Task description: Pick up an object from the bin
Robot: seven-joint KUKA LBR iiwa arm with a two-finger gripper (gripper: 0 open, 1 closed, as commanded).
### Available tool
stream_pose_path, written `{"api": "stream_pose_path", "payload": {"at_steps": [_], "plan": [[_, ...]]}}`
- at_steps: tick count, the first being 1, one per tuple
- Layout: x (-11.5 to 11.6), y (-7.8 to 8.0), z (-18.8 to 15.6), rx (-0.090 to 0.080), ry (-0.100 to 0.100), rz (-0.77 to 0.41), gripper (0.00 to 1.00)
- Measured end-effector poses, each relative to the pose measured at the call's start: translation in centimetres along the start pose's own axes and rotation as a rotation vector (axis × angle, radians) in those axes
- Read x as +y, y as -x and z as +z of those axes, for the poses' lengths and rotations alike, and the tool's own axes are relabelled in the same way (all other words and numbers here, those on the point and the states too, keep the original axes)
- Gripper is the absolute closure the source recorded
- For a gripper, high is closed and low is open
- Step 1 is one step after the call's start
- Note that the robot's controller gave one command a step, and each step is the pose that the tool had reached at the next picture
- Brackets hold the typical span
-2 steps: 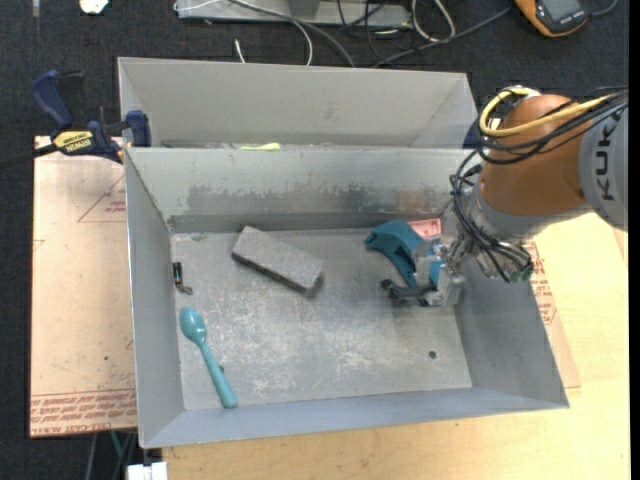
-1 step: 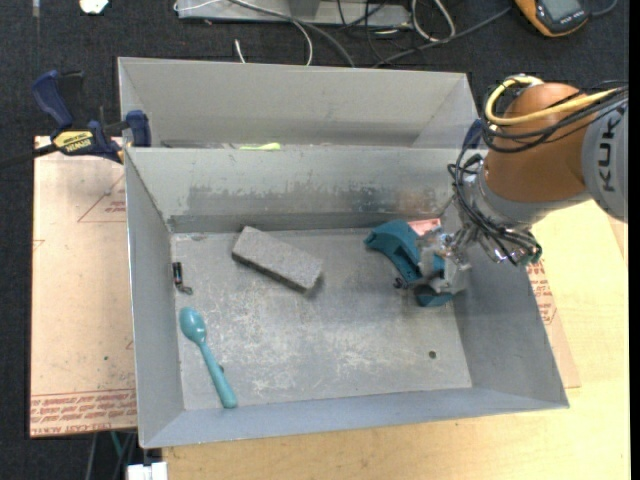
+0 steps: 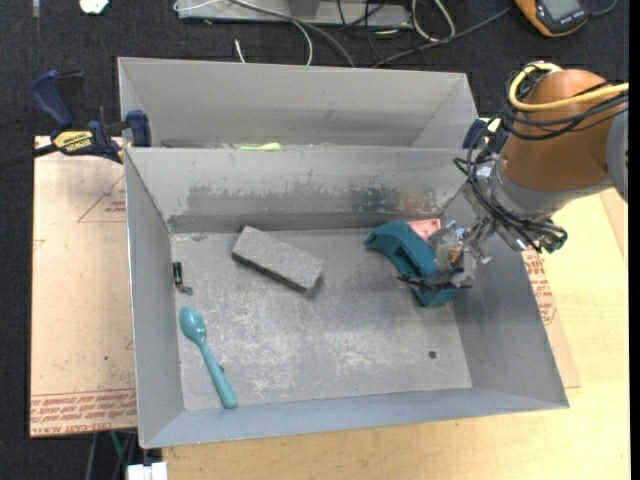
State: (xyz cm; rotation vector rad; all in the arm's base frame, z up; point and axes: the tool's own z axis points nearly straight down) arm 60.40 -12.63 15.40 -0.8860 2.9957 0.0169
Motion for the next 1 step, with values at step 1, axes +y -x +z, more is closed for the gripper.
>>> {"api": "stream_pose_path", "payload": {"at_steps": [1], "plan": [[0.81, 0.11, -4.08, 0.000, 0.003, 0.285, 1.00]]}}
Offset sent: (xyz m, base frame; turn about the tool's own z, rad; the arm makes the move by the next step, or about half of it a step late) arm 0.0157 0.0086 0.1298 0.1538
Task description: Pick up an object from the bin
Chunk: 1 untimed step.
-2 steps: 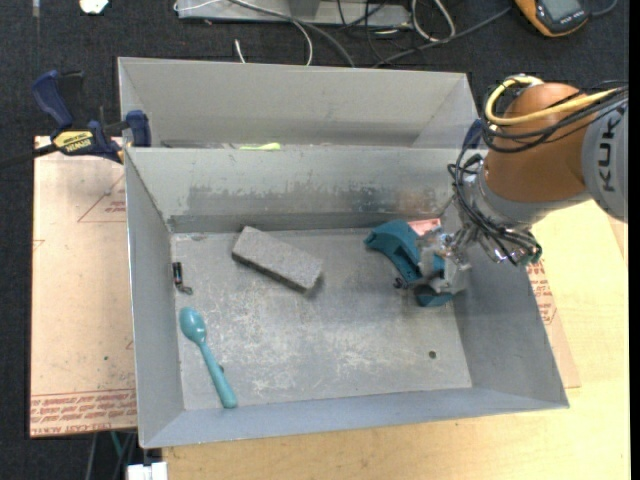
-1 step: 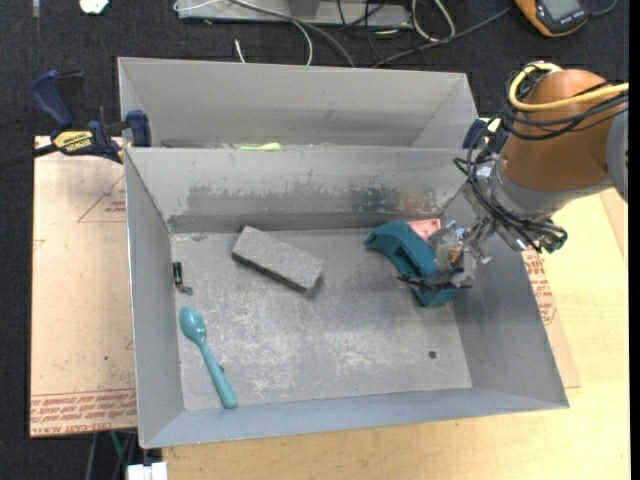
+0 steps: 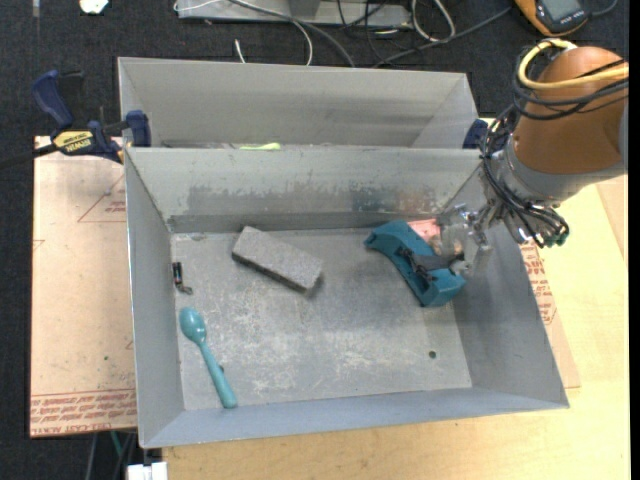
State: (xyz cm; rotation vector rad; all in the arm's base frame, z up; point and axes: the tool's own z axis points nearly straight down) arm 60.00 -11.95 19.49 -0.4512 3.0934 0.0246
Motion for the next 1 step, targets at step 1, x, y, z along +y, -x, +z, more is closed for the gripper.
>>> {"api": "stream_pose_path", "payload": {"at_steps": [1], "plan": [[-0.06, 0.82, -3.54, 0.002, 0.000, -0.056, 1.00]]}}
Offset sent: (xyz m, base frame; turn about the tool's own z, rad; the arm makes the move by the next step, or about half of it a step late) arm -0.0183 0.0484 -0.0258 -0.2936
